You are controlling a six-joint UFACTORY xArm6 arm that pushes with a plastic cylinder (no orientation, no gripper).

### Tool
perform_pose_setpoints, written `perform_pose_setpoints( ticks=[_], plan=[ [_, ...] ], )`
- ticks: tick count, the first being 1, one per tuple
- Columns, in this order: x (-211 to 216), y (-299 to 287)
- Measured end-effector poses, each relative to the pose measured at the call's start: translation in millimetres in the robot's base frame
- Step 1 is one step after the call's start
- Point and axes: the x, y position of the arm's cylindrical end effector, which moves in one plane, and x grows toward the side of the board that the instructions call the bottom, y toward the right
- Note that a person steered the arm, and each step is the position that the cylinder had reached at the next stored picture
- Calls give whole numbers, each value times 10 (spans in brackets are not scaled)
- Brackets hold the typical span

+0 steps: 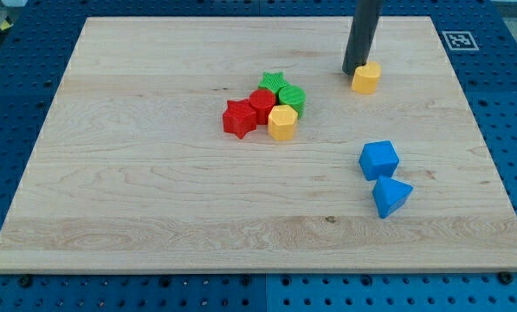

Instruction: Move the yellow heart to the top of the blue cube

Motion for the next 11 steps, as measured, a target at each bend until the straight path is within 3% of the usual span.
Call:
perform_pose_setpoints(
  ticks=[3,8,11],
  plan=[
    [-40,173],
    [809,262],
    [1173,662]
  ],
)
